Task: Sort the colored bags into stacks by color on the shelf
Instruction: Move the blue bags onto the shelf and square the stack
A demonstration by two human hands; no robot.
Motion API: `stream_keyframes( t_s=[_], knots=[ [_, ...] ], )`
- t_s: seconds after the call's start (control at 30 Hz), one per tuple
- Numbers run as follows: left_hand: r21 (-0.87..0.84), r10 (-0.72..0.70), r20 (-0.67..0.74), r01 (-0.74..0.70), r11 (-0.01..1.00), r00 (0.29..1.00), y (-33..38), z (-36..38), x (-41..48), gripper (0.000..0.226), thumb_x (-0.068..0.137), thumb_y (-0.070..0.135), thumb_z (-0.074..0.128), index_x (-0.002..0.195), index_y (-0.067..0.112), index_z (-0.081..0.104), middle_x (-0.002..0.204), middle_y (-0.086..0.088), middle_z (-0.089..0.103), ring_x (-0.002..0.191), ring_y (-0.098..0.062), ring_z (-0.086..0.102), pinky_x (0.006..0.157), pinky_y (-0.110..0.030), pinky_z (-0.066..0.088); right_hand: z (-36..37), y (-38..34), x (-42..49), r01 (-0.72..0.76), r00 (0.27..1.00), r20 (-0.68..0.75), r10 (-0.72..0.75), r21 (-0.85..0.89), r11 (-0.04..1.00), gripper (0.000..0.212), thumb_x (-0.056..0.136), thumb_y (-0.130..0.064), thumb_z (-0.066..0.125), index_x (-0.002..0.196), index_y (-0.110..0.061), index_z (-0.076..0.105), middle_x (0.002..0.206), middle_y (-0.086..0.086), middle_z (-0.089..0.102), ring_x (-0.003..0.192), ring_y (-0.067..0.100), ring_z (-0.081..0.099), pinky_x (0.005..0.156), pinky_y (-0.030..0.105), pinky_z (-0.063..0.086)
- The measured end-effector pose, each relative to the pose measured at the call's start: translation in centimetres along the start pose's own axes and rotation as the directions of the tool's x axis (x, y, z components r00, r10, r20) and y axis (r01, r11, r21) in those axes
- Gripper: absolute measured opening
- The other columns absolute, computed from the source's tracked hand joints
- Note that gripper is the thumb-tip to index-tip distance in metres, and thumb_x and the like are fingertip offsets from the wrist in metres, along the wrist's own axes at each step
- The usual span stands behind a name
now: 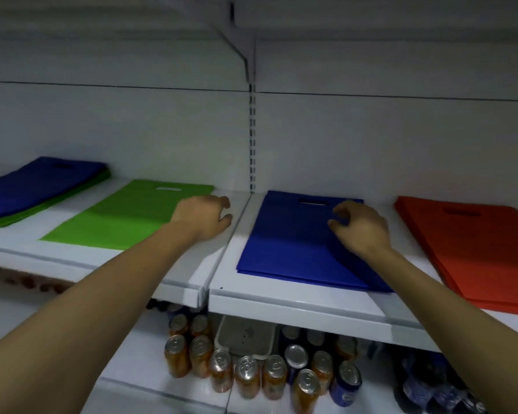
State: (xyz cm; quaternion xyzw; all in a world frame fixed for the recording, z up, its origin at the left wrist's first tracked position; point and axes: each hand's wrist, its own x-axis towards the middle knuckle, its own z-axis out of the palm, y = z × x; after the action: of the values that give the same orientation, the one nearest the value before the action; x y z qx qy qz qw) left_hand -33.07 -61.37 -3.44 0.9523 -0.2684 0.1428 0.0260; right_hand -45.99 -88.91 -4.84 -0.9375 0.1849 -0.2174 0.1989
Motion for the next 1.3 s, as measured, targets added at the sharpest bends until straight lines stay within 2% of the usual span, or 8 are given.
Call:
stream_keyframes(
  t_s=[0.1,0.2,0.3,0.5,0.73,0.9,1.13,1.3],
  knots=[
    [0.189,-0.020,-0.016,0.023,0.982,1.000,-2.5,-2.4,-2.0,0.045,0.095,0.043,0.043,0.134,0.022,0.047,0.124,-0.007,0.061,0.112,-0.029,0.057,0.083,-0.033,0.047,1.4,-4.9,0.5,0.104,0.987,0.125,-0.104,0.006,0.995,0.036,0.091,-0.034,0.057,0.125,-0.022,0.053,0.119,0.001,0.061,0.105,0.022,0.058,0.097,0.039,0.044],
    [0.300,-0.078,0.004,0.073,0.951,0.997,-6.3,-4.0,-4.5,0.052,0.095,0.045,0.043,0.141,0.020,0.039,0.135,-0.007,0.052,0.120,-0.028,0.051,0.091,-0.034,0.043,3.2,-9.4,0.3,0.246,0.958,0.162,-0.238,-0.030,0.969,0.037,0.093,-0.032,0.055,0.128,-0.020,0.052,0.120,0.001,0.061,0.106,0.021,0.057,0.093,0.035,0.042],
    [0.341,-0.149,-0.002,0.141,0.930,0.989,-10.5,-5.5,-7.3,0.054,0.095,0.045,0.043,0.141,0.018,0.037,0.138,-0.006,0.049,0.124,-0.026,0.047,0.096,-0.035,0.039,5.4,-13.8,0.0,0.355,0.922,0.190,-0.337,-0.071,0.932,0.038,0.093,-0.030,0.055,0.129,-0.019,0.051,0.120,0.003,0.061,0.106,0.023,0.056,0.092,0.034,0.040],
    [0.412,-0.250,-0.007,0.231,0.882,0.968,-20.3,-7.8,-13.9,0.051,0.096,0.046,0.040,0.139,0.018,0.040,0.134,-0.003,0.051,0.120,-0.024,0.048,0.093,-0.038,0.042,9.3,-25.6,-0.7,0.480,0.861,0.247,-0.445,-0.104,0.871,0.044,0.088,-0.033,0.058,0.129,-0.019,0.053,0.128,0.007,0.059,0.116,0.027,0.056,0.092,0.033,0.042],
    [0.418,-0.353,-0.044,0.338,0.843,0.935,-33.5,-11.1,-21.1,0.049,0.097,0.042,0.039,0.139,0.017,0.041,0.135,-0.004,0.051,0.120,-0.023,0.049,0.092,-0.037,0.043,13.9,-42.6,-3.8,0.603,0.777,0.291,-0.558,-0.089,0.793,0.046,0.087,-0.032,0.057,0.131,-0.022,0.051,0.132,0.008,0.057,0.120,0.028,0.054,0.095,0.035,0.042],
    [0.363,-0.426,-0.040,0.411,0.837,0.904,-41.3,-11.9,-24.4,0.050,0.096,0.040,0.037,0.141,0.018,0.039,0.133,-0.005,0.052,0.118,-0.024,0.049,0.090,-0.039,0.044,17.2,-51.9,-6.3,0.645,0.731,0.280,-0.622,0.013,0.764,0.044,0.086,-0.030,0.054,0.129,-0.020,0.052,0.129,0.001,0.058,0.117,0.025,0.054,0.093,0.036,0.043],
    [0.307,-0.420,-0.021,0.405,0.861,0.907,-49.0,-10.9,-25.3,0.053,0.095,0.041,0.039,0.143,0.019,0.036,0.137,-0.006,0.051,0.122,-0.024,0.047,0.092,-0.040,0.045,22.3,-58.0,-7.3,0.660,0.719,0.310,-0.622,-0.024,0.751,0.047,0.088,-0.035,0.054,0.132,-0.020,0.049,0.129,-0.001,0.058,0.114,0.022,0.056,0.093,0.037,0.039],
    [0.266,-0.382,-0.031,0.376,0.888,0.924,-52.4,-9.1,-22.0,0.052,0.095,0.040,0.043,0.142,0.019,0.037,0.134,-0.005,0.052,0.119,-0.024,0.048,0.090,-0.039,0.046,24.1,-59.2,-4.4,0.605,0.767,0.312,-0.561,-0.061,0.794,0.049,0.088,-0.038,0.055,0.133,-0.021,0.048,0.127,-0.001,0.059,0.114,0.022,0.056,0.092,0.037,0.040]
  ],
)
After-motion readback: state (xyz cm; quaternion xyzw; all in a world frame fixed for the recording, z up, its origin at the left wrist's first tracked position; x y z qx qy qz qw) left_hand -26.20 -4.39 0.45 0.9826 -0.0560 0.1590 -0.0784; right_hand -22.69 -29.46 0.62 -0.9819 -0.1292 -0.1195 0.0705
